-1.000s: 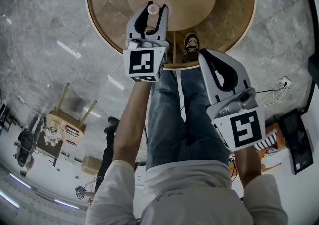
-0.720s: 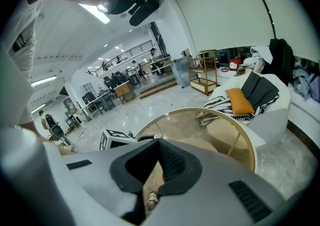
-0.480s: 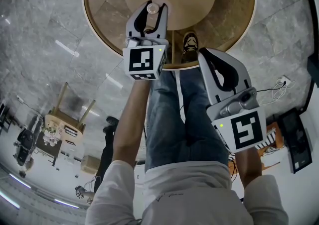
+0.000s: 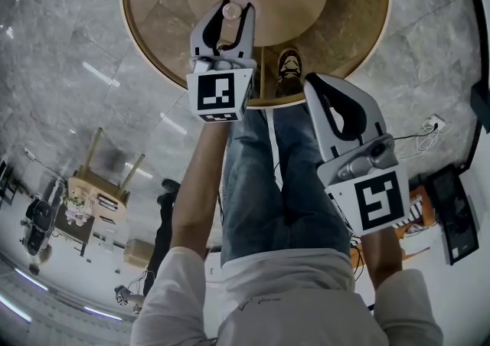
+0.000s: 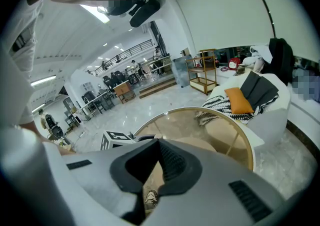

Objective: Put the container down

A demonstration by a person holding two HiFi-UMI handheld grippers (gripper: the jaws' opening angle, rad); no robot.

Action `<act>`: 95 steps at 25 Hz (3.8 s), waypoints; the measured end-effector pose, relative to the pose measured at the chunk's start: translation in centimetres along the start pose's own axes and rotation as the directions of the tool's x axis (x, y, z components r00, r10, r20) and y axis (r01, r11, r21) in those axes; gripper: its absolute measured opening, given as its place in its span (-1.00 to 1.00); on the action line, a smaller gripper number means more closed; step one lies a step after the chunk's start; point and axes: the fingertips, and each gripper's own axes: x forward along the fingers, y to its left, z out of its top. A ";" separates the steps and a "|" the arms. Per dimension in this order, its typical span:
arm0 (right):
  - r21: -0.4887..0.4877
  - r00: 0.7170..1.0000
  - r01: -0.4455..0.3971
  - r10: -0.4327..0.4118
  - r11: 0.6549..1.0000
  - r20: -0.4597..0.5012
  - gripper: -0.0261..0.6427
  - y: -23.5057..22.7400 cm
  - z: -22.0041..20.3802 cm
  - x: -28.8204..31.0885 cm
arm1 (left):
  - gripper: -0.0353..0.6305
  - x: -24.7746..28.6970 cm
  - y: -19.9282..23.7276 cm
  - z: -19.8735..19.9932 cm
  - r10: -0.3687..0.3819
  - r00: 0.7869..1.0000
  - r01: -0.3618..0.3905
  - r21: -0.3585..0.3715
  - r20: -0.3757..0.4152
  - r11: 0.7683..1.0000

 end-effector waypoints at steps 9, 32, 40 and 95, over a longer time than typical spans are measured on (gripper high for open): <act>0.000 1.000 0.001 -0.001 1.000 0.001 -0.88 -0.2 0.0 -0.3 | -0.44 0.0 -0.7 -0.3 0.007 1.000 -0.007 0.057 -0.007 0.998; -0.012 1.000 0.012 -0.012 1.000 0.009 -0.88 0.0 -0.8 -1.7 | -0.38 -0.1 -1.3 -0.4 0.019 1.000 -0.019 0.041 -0.015 0.999; -0.020 1.000 0.006 -0.006 1.000 0.013 -0.88 0.7 -0.6 -2.1 | -0.38 -1.0 -1.4 -0.7 0.021 0.999 -0.020 0.036 -0.033 0.999; -0.208 0.996 -0.053 0.067 0.977 0.061 -0.88 4.3 7.8 -8.8 | -0.51 -11.3 -5.4 11.4 0.022 0.997 -0.015 -0.096 0.072 0.995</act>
